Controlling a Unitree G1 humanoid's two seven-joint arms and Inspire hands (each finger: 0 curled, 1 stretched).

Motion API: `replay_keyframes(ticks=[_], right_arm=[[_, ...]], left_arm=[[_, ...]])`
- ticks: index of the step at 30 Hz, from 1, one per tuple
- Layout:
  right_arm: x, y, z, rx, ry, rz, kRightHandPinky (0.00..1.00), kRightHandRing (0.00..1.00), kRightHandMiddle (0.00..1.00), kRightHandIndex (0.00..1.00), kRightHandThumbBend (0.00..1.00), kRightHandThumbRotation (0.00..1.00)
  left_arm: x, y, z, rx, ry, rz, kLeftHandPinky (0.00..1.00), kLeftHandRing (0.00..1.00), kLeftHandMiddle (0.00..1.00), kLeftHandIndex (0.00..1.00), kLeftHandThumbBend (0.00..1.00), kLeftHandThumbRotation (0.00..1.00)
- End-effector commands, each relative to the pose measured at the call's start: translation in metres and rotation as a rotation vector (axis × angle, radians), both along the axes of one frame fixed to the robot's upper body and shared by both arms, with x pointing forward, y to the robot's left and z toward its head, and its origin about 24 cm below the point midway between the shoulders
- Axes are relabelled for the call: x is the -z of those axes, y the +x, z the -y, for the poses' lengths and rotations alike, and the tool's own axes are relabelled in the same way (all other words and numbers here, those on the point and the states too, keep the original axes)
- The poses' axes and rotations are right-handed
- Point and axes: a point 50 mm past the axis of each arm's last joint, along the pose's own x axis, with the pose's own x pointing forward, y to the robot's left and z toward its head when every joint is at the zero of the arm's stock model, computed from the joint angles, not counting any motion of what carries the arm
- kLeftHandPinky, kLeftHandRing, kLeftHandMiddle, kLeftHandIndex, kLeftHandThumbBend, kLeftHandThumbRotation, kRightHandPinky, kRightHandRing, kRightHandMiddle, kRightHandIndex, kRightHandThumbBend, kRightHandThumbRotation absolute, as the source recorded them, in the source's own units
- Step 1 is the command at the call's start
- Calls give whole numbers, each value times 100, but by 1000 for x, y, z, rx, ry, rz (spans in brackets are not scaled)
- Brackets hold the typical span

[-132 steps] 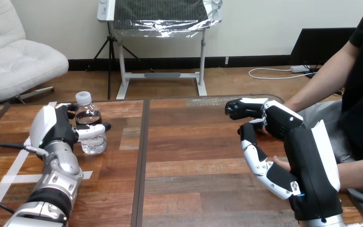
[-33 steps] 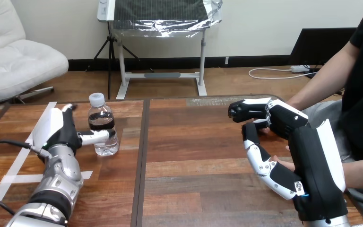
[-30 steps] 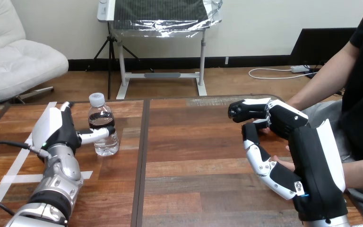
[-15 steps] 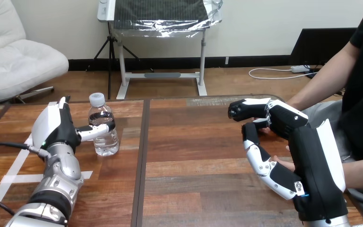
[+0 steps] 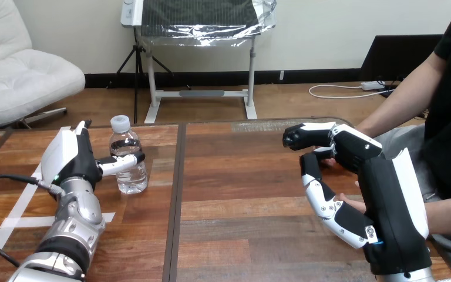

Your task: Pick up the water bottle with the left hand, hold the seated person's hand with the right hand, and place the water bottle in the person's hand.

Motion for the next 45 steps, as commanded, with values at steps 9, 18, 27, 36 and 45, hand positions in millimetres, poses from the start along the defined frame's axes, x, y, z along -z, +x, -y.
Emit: replay_keyframes(ticks=[9,18,27,36,45], right_arm=[[-12,3,-1,4,7,77,53,66,69,59,19,0],[-12,3,0,16,5,78,52,64,69,59,21,0],[-11,2,0,19,7,76,51,63,68,59,22,0],[-11,2,1,21,-1,78,51,63,68,59,22,0],[-10,2,1,22,8,72,51,63,68,59,23,0]], left_arm=[[-38,26,14,75,64,101,82,90,93,93,87,42],[-38,27,15,85,68,95,80,89,92,91,87,41],[-40,29,22,102,49,112,78,87,90,89,85,37],[-44,31,28,134,68,117,76,86,90,88,84,36],[-45,33,33,149,67,119,75,85,89,89,85,37]])
